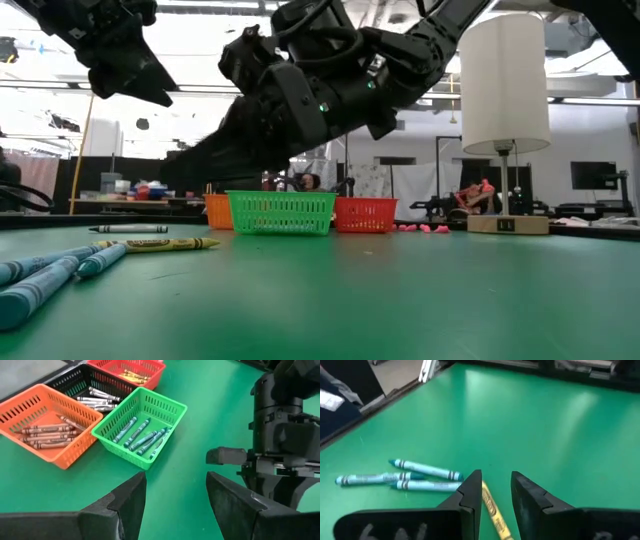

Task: Sort crayons
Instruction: Put a yellow crayon in the red basket

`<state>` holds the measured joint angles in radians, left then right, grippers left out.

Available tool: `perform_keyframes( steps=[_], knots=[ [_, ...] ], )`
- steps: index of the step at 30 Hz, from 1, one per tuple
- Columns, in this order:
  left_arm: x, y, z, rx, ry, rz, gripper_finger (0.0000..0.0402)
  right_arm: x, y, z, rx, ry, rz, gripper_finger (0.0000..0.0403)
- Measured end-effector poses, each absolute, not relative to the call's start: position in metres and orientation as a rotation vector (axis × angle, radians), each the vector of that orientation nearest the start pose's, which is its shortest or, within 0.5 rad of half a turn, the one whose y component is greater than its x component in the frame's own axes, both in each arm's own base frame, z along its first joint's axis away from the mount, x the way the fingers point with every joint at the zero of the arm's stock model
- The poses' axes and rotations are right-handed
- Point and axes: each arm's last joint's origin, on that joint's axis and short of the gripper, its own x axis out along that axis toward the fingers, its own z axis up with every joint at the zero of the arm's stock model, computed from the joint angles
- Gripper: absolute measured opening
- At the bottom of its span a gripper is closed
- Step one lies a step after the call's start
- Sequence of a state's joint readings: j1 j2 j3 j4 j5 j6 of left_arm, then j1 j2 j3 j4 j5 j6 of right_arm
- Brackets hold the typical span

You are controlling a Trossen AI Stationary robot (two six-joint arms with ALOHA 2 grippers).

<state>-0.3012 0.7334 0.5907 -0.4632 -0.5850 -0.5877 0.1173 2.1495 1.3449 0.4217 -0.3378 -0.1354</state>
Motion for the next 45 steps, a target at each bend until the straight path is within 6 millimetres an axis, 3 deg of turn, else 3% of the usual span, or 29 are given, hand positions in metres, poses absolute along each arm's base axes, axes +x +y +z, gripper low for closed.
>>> perform_keyframes(
  steps=[35, 45],
  knots=[
    [0.148, -0.029, 0.253, -0.309, 0.444, 0.425, 0.0197, 0.459, 0.062, 0.148, -0.194, 0.405, 0.443, 0.0102],
    [0.148, -0.029, 0.252, -0.307, 0.447, 0.425, 0.0197, 0.462, 0.062, 0.122, -0.184, 0.462, 0.448, 0.0102]
  ],
)
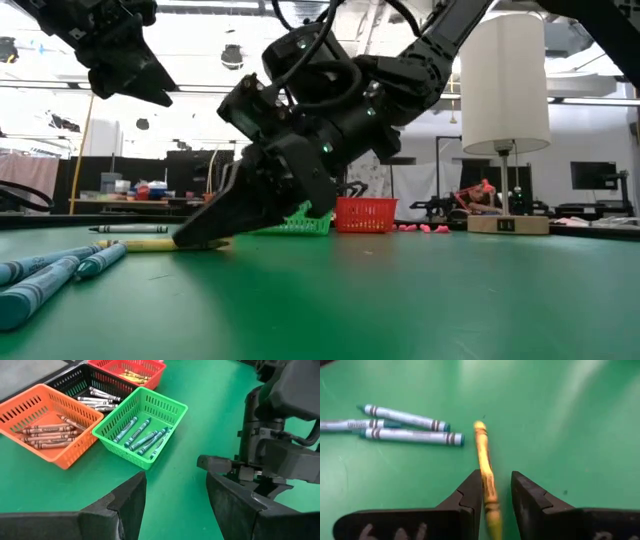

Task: Sort crayons
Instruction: Put a yellow crayon in the red basket

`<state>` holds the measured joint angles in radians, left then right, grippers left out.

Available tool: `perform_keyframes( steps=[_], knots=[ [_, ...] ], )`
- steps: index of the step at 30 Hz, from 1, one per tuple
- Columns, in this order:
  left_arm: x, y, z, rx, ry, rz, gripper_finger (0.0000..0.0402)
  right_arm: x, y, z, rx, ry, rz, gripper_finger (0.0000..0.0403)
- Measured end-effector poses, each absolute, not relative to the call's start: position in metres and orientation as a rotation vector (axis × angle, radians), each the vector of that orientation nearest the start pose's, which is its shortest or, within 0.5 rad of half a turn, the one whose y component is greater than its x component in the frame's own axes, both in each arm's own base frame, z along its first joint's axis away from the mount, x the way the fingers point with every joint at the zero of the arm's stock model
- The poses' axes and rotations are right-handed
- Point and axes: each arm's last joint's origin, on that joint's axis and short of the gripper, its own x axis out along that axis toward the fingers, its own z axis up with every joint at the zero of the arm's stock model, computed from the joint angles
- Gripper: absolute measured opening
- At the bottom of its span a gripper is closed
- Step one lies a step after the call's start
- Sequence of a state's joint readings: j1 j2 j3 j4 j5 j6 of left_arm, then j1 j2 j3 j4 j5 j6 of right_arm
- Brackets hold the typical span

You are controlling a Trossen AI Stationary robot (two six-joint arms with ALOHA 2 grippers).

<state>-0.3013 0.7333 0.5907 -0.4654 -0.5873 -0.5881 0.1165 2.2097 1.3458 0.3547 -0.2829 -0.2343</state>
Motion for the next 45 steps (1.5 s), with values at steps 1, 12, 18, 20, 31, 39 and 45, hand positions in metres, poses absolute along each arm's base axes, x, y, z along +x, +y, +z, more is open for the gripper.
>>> perform_keyframes(
  steps=[1, 12, 18, 20, 31, 39, 45],
  knots=[
    [0.148, -0.029, 0.252, -0.306, 0.449, 0.426, 0.0197, 0.462, 0.062, 0.122, -0.183, 0.460, 0.448, 0.0102],
    [0.148, -0.029, 0.252, -0.306, 0.447, 0.427, 0.0197, 0.460, 0.060, 0.116, -0.163, 0.534, 0.384, 0.0093],
    [0.148, -0.029, 0.252, -0.306, 0.447, 0.427, 0.0197, 0.459, 0.062, 0.114, -0.152, 0.577, 0.296, 0.0044],
    [0.148, -0.029, 0.252, -0.306, 0.447, 0.427, 0.0197, 0.458, 0.061, 0.114, -0.130, 0.585, 0.289, 0.0023],
    [0.148, -0.029, 0.252, -0.306, 0.447, 0.428, 0.0197, 0.462, 0.061, 0.119, -0.017, 0.526, 0.197, 0.0004],
    [0.147, -0.029, 0.250, -0.292, 0.472, 0.435, 0.0197, 0.466, 0.058, 0.133, 0.015, 0.411, 0.052, 0.0003],
    [0.146, -0.029, 0.250, -0.289, 0.478, 0.436, 0.0197, 0.466, 0.056, 0.140, 0.065, 0.389, -0.012, 0.0003]
  ],
)
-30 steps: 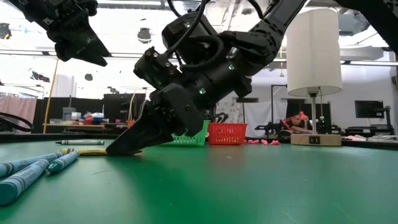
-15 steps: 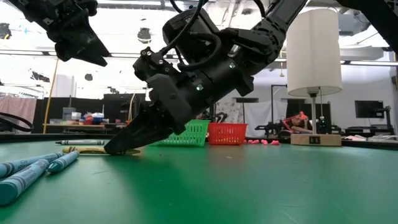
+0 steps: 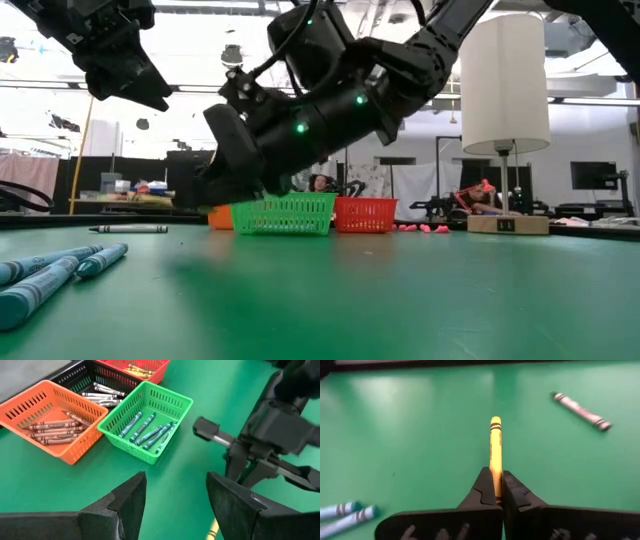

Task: Sort crayons
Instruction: Put a yellow crayon in the red basket

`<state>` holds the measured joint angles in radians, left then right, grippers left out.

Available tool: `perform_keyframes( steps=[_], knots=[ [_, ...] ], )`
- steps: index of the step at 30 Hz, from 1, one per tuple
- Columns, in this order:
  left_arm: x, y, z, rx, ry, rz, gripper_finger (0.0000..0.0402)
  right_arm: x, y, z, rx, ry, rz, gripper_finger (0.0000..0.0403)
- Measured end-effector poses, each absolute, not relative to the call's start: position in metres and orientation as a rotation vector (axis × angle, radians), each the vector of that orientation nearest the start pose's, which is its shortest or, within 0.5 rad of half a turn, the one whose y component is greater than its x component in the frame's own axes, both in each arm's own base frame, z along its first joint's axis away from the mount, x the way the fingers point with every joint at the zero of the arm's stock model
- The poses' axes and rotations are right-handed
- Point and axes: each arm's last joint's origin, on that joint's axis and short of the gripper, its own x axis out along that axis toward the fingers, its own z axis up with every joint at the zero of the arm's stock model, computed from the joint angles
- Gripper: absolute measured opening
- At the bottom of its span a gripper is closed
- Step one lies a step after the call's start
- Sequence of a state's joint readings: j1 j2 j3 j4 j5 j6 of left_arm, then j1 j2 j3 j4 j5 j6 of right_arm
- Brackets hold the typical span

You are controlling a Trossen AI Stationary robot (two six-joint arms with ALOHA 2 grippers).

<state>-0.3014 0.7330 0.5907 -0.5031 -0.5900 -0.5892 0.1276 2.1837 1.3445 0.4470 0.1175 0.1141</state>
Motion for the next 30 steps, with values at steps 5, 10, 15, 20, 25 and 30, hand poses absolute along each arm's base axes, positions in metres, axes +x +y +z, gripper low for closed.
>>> perform_keyframes(
  steps=[5, 10, 15, 20, 25, 30],
  knots=[
    [0.146, -0.029, 0.250, -0.291, 0.478, 0.437, 0.0197, 0.464, 0.054, 0.153, 0.086, 0.363, -0.097, 0.0004],
    [0.146, -0.029, 0.249, -0.294, 0.478, 0.438, 0.0197, 0.459, 0.051, 0.167, 0.088, 0.377, -0.212, 0.0004],
    [0.146, -0.029, 0.249, -0.295, 0.478, 0.439, 0.0197, 0.450, 0.051, 0.183, 0.049, 0.398, -0.328, 0.0005],
    [0.146, -0.029, 0.249, -0.297, 0.478, 0.439, 0.0197, 0.437, 0.052, 0.206, 0.009, 0.410, -0.448, 0.0005],
    [0.146, -0.029, 0.250, -0.298, 0.477, 0.439, 0.0197, 0.424, 0.046, 0.224, -0.040, 0.440, -0.563, 0.0005],
    [0.146, -0.029, 0.250, -0.305, 0.475, 0.441, 0.0197, 0.411, 0.037, 0.241, -0.088, 0.452, -0.687, 0.0005]
  ],
)
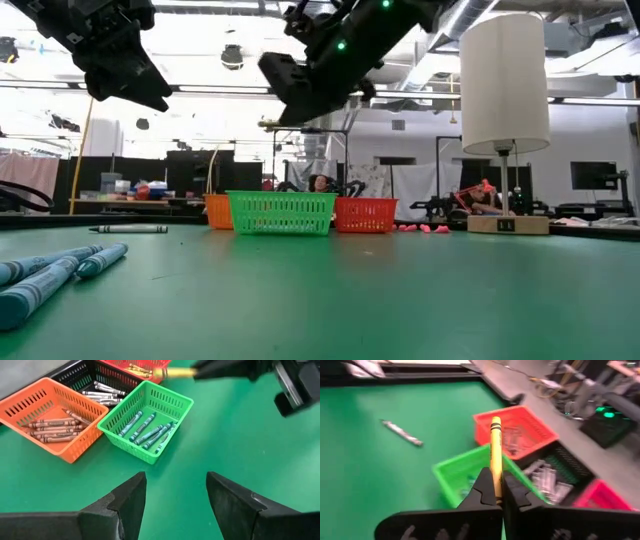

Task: Sort crayons
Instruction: Put a yellow crayon in the red basket

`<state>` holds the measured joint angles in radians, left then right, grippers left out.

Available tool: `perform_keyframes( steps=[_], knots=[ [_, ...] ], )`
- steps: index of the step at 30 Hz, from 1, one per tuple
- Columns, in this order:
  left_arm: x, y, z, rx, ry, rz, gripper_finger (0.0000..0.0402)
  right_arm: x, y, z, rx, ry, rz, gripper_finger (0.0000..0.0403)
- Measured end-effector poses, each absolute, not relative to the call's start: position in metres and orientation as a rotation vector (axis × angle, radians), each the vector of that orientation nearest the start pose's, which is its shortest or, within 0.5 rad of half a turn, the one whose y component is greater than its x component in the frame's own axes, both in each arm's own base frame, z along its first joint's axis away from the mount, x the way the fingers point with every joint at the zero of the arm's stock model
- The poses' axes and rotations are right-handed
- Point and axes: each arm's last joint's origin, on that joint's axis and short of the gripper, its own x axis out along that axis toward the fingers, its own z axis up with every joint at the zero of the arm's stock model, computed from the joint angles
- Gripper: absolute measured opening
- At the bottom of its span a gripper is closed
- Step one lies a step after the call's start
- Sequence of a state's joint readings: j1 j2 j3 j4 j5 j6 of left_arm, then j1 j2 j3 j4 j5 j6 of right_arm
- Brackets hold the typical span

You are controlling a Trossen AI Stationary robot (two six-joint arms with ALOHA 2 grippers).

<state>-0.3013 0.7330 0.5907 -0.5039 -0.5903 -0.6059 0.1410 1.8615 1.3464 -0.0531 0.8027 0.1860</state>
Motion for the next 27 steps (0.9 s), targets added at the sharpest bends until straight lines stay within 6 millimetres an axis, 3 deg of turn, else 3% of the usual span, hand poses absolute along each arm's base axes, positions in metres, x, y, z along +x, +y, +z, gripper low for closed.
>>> perform_keyframes(
  steps=[7, 21, 27],
  knots=[
    [0.146, -0.029, 0.249, -0.306, 0.476, 0.442, 0.0197, 0.395, 0.014, 0.254, -0.163, 0.513, -0.855, 0.0005],
    [0.146, -0.029, 0.249, -0.304, 0.478, 0.442, 0.0197, 0.366, -0.077, 0.240, -0.107, 0.741, -1.134, 0.0005],
    [0.146, -0.029, 0.249, -0.304, 0.478, 0.442, 0.0197, 0.356, -0.111, 0.235, -0.026, 0.807, -1.139, 0.0005]
  ],
)
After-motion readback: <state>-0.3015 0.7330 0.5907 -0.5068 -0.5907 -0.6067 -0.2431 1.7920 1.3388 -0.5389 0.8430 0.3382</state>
